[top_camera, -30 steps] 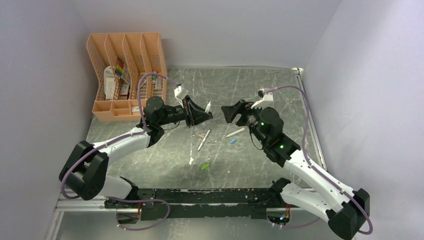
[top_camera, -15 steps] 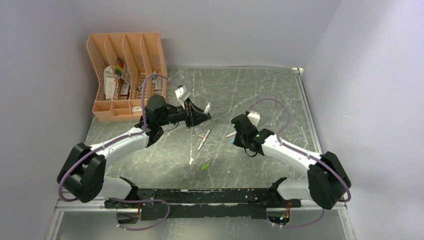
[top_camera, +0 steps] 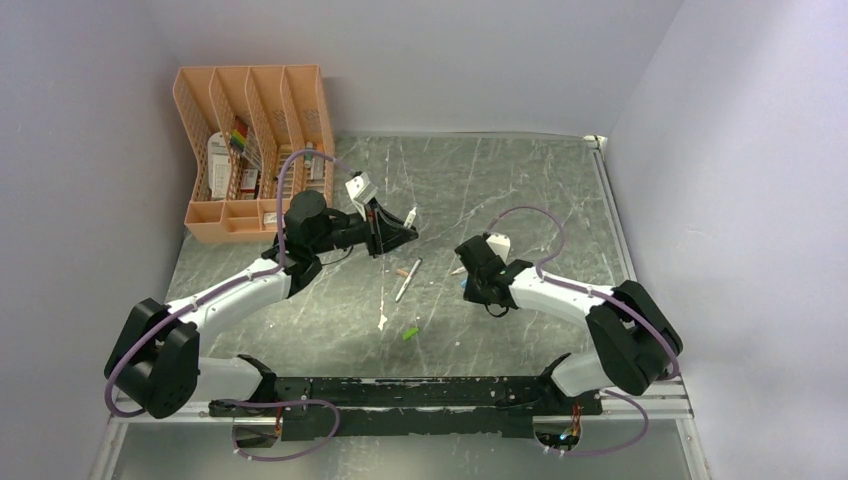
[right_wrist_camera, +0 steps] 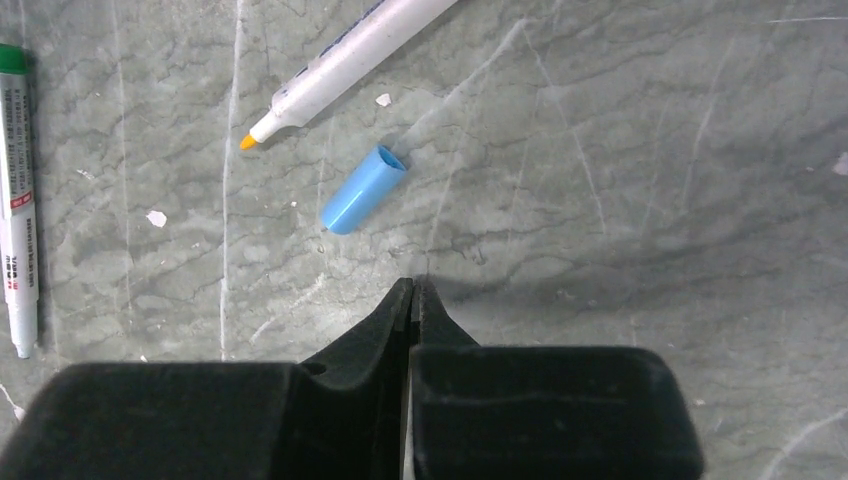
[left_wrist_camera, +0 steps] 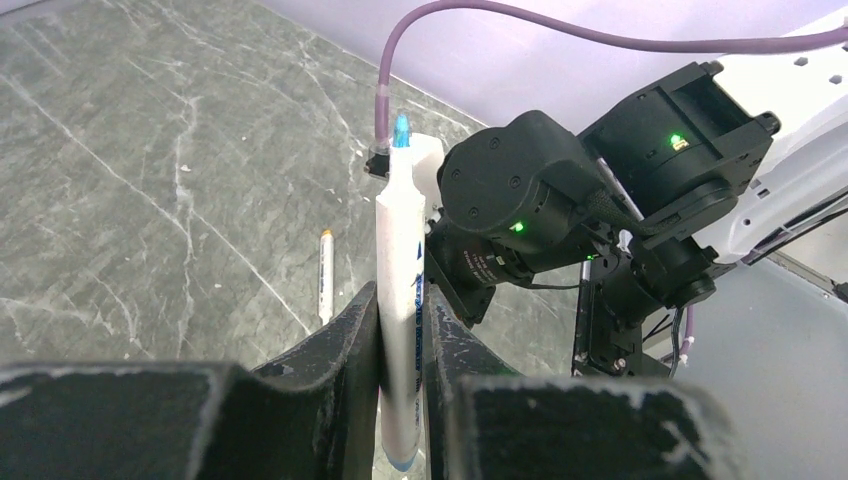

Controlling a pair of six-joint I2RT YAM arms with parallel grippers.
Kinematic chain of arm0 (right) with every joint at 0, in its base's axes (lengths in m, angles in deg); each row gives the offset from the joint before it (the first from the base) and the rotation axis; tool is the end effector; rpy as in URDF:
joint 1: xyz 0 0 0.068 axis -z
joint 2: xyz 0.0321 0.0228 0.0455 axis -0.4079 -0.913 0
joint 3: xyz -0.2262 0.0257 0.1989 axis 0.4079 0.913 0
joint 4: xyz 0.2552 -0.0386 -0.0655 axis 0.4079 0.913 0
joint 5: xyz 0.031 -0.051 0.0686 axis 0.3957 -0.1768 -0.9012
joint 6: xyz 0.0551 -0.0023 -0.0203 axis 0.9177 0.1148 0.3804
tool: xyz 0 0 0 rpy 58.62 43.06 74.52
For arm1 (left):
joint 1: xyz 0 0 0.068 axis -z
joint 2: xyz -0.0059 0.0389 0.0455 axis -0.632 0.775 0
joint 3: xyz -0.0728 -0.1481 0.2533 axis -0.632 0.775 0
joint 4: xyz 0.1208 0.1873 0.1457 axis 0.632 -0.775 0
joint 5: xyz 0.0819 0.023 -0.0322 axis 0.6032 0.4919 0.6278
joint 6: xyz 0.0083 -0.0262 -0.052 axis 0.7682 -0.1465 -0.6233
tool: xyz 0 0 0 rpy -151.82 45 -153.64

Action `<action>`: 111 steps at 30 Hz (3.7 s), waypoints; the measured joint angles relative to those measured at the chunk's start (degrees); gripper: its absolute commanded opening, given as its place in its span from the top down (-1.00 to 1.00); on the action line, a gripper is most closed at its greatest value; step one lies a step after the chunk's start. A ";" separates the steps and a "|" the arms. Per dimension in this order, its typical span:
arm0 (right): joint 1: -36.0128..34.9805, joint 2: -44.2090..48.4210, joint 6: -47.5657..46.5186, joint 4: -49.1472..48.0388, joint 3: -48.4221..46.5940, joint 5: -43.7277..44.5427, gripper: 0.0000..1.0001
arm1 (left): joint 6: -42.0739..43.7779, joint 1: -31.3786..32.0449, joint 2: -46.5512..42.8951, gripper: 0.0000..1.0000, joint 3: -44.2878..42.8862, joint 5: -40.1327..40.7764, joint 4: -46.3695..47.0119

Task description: Insert the pens into the pen caps

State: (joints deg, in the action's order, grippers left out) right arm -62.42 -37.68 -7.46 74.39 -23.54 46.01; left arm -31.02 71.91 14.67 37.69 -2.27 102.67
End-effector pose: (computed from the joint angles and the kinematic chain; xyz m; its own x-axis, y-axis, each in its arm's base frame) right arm 0.2019 0.1435 0.1773 -0.8277 0.2485 -0.5032 0.1929 0.9680 0.1607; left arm 0.2303 -0.1799 0.3161 -0.3313 -0.0983 -0.9384 0.8902 0.2970 -0.3454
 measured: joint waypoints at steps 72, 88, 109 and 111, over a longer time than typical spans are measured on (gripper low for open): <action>3.15 -9.79 -22.71 -9.77 -5.60 3.17 0.13 | 1.95 -0.04 -2.19 0.86 0.02 2.99 -4.44; 3.15 -10.29 -23.91 -12.41 -5.42 1.11 1.00 | 1.92 -0.04 -2.19 0.86 0.02 2.99 -4.70; 3.89 15.32 -16.35 -19.21 -11.34 -10.27 1.00 | -21.05 4.48 4.70 0.86 10.54 3.74 25.90; 3.91 16.20 -15.69 -22.14 -11.93 -12.22 1.00 | -22.18 5.03 5.40 0.86 10.54 3.72 28.83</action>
State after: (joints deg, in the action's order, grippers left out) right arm -58.51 -21.48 -23.16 52.25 -35.47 33.80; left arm -53.21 76.93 20.07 48.22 1.44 131.50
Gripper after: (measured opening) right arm 0.090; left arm 0.259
